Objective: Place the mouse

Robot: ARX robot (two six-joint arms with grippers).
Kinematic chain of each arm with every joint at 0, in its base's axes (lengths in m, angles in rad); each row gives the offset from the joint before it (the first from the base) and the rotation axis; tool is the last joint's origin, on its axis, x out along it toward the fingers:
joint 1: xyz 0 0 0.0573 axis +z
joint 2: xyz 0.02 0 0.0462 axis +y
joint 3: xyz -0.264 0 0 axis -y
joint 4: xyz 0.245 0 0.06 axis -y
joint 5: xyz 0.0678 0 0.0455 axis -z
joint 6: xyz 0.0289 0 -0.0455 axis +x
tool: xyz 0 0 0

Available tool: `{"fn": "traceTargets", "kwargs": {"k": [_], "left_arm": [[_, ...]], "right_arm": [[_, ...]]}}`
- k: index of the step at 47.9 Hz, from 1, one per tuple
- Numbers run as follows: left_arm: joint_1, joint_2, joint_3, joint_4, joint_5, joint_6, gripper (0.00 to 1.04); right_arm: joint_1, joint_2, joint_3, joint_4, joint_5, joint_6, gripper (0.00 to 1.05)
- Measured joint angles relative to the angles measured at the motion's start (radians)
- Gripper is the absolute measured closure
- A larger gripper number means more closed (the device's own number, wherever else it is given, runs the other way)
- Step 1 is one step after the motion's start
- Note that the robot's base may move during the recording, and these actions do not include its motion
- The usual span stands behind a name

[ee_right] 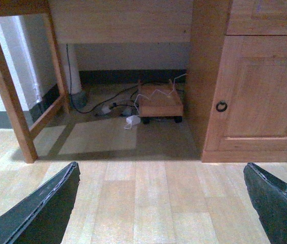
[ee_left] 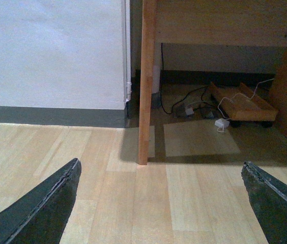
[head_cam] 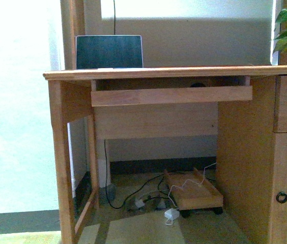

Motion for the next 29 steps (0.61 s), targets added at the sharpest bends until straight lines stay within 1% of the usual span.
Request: {"fn": "traceTargets", "kwargs": {"k": [29], "left_arm": [[0.0, 0.0, 0.0, 0.0, 0.0, 0.0, 0.08]], "right_arm": [[0.0, 0.0, 0.0, 0.0, 0.0, 0.0, 0.07]]}}
